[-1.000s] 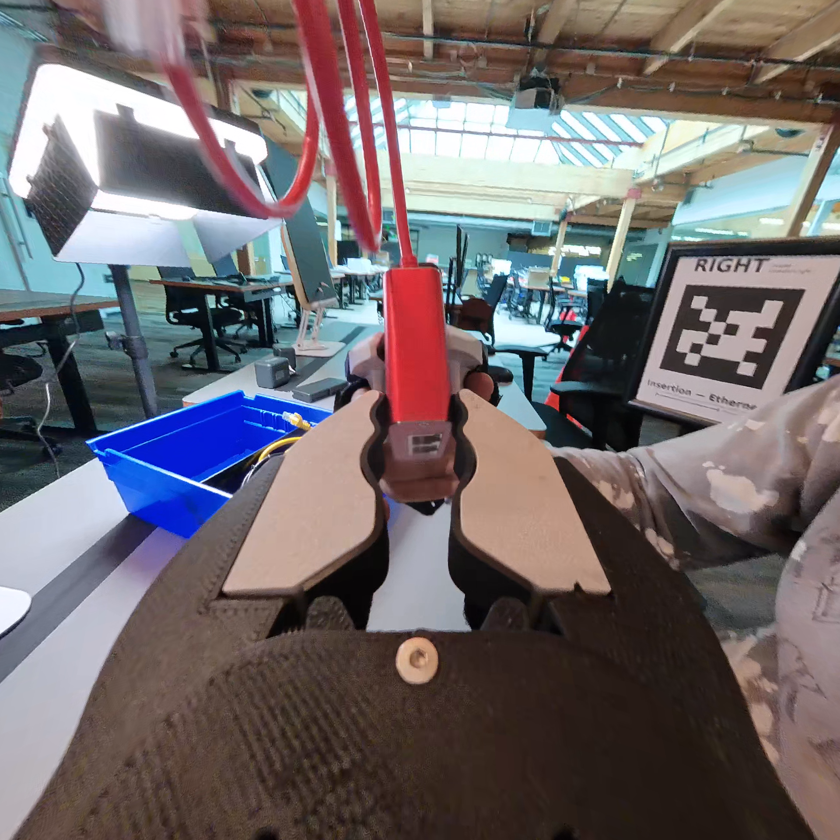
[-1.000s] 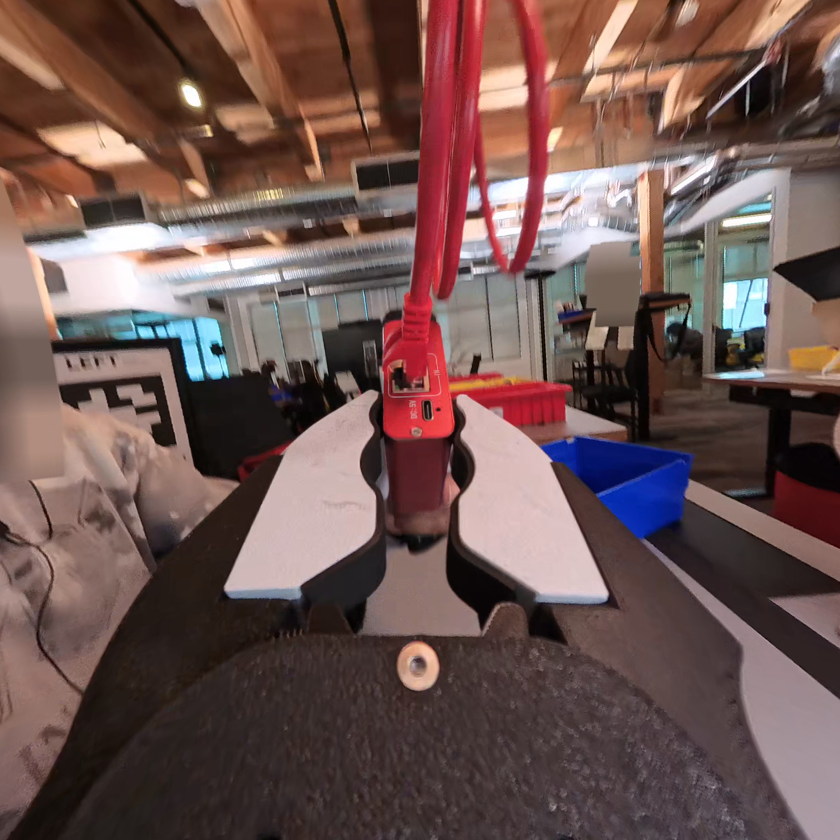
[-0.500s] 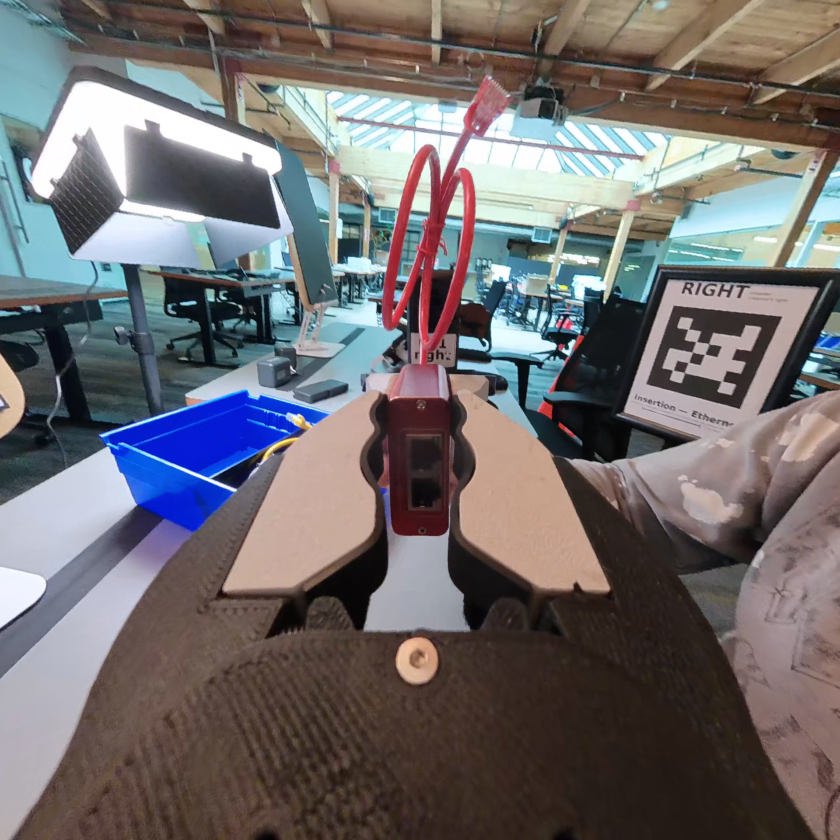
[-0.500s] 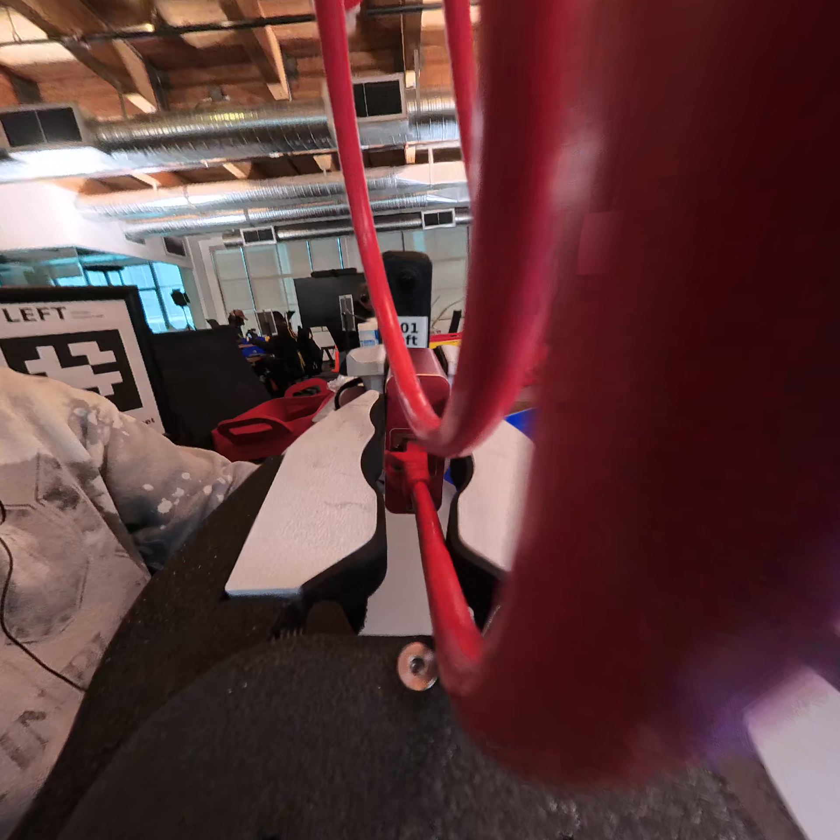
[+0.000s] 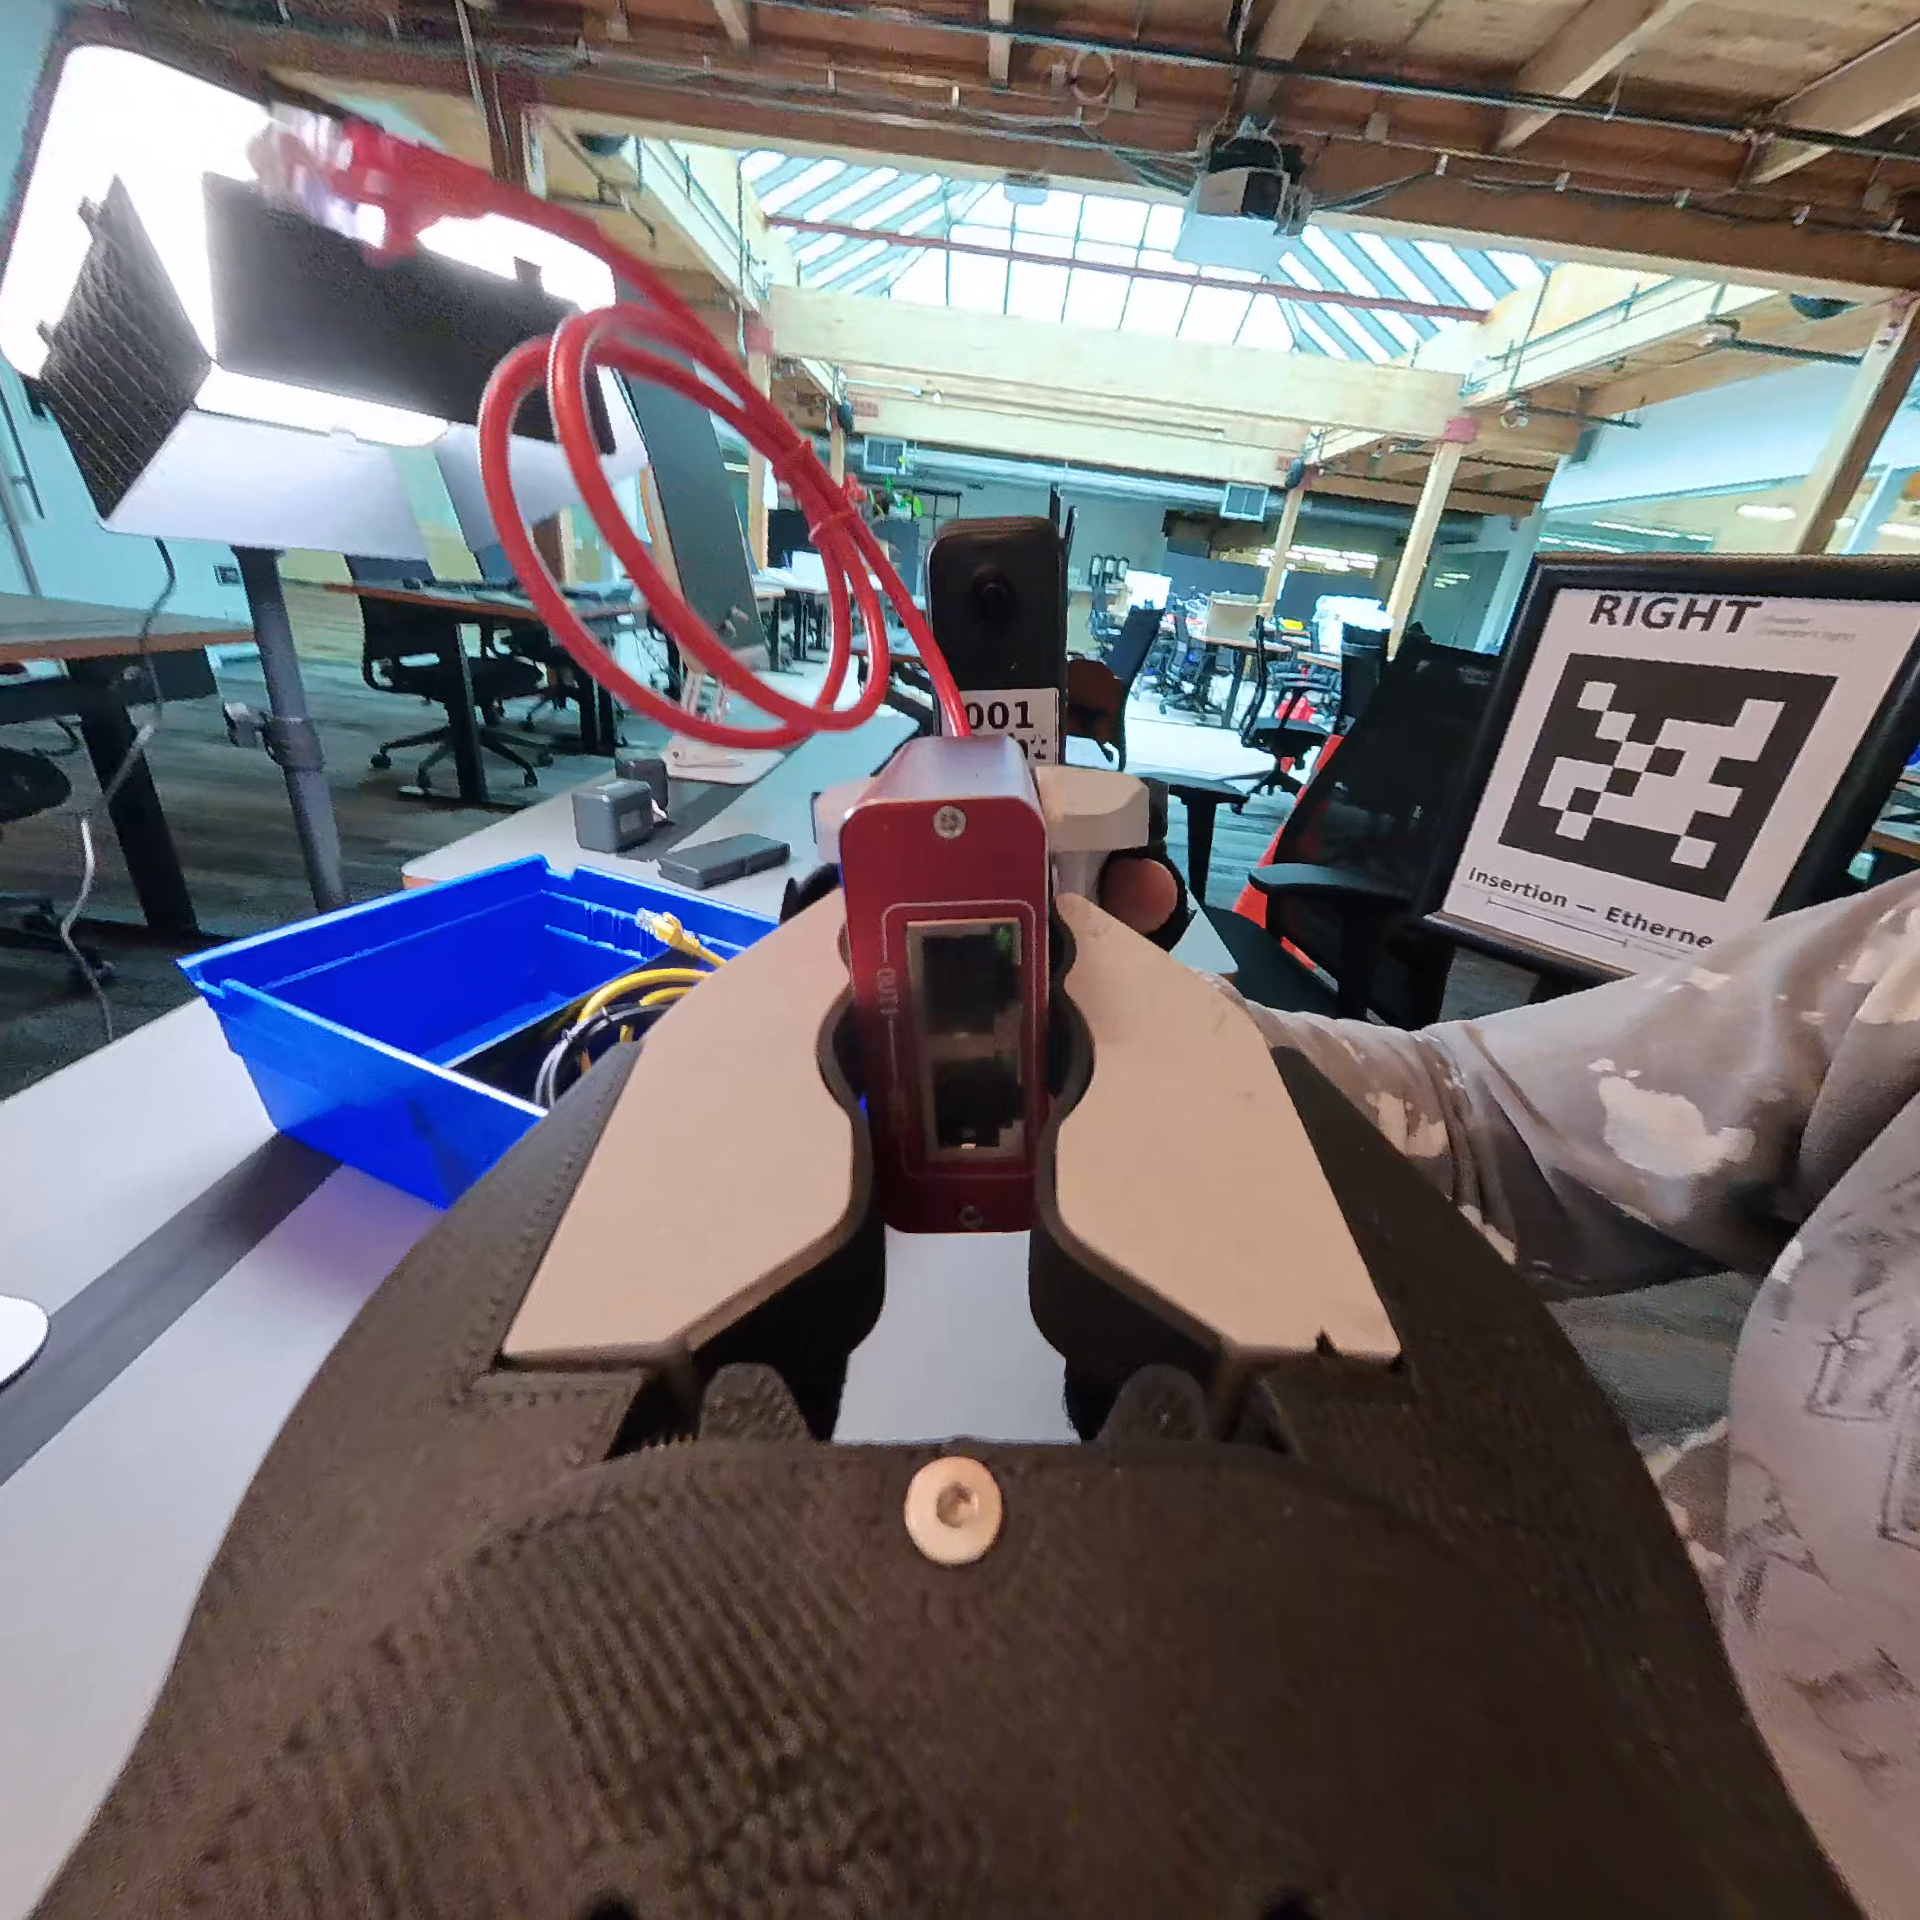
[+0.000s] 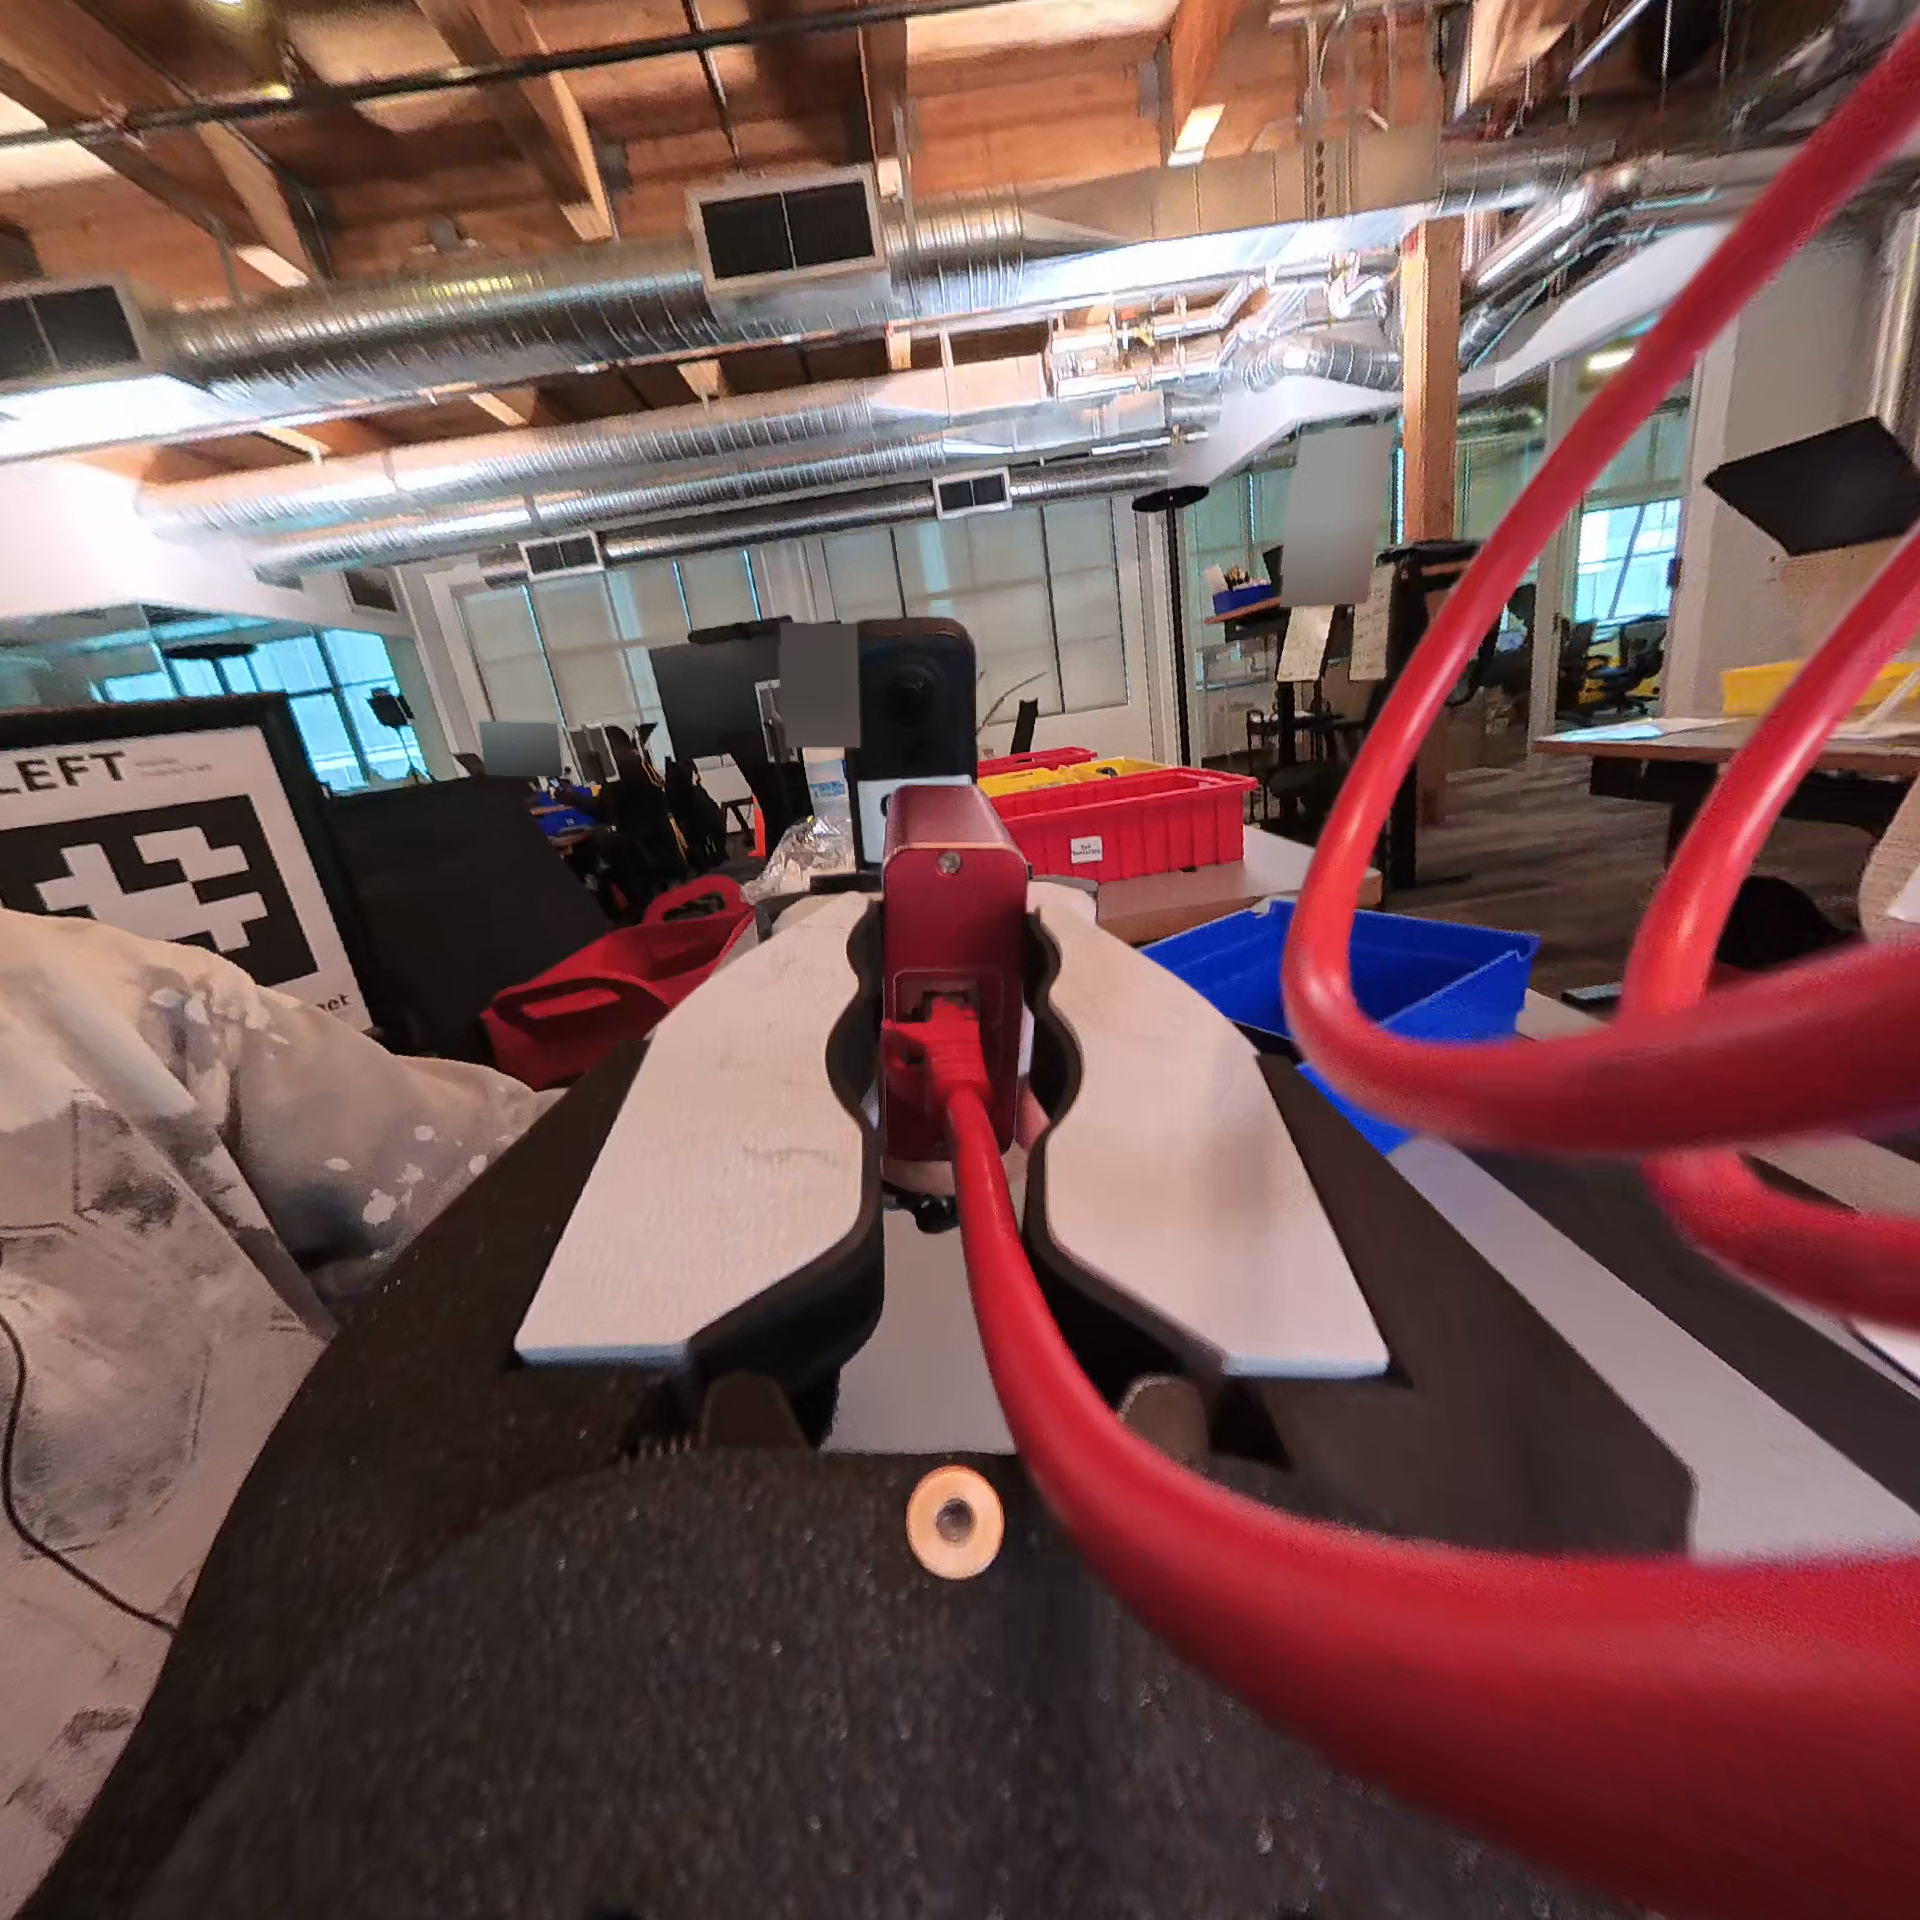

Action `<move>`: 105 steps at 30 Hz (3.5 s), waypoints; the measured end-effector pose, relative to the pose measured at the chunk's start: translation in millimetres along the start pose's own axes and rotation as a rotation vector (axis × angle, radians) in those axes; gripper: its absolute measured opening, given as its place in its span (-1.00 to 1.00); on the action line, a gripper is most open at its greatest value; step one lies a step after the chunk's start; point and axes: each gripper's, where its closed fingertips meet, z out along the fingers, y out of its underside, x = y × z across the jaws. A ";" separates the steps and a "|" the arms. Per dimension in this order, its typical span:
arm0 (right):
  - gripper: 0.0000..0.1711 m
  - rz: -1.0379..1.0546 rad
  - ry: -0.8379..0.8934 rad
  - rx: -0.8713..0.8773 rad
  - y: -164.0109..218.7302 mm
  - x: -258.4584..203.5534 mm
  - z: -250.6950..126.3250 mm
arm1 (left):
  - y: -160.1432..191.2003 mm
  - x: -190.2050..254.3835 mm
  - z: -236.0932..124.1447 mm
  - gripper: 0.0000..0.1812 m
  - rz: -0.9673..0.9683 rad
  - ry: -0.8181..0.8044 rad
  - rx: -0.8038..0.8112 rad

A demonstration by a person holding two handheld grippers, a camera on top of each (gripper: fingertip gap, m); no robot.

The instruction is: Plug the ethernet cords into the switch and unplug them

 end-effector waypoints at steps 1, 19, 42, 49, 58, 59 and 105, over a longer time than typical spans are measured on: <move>-0.71 -0.003 -0.003 -0.017 0.6 -0.6 -0.9 | -3.4 0.4 -1.3 -0.68 -0.002 0.002 0.020; -0.83 -0.078 0.001 -0.142 2.6 -5.9 -9.8 | -14.3 1.6 -9.3 -0.67 0.019 0.000 0.051; -0.82 -0.156 -0.052 -0.220 3.8 -23.2 -13.8 | -4.5 16.9 0.3 -0.67 0.042 0.039 -0.047; -0.83 -0.212 -0.017 -0.249 4.0 -20.1 -14.9 | -4.1 15.5 1.7 -0.66 -0.009 0.040 -0.042; -0.83 -0.355 0.095 -0.286 4.5 -11.0 -8.5 | -8.7 10.5 -3.8 -0.67 0.121 -0.042 -0.029; -0.82 -0.356 0.108 -0.282 4.6 -9.0 -7.9 | -9.8 9.5 -4.5 -0.67 0.156 -0.064 -0.030; -0.84 0.336 0.542 -1.453 103.4 92.6 -283.8 | -82.9 -21.8 -89.5 -0.67 0.218 -0.264 0.143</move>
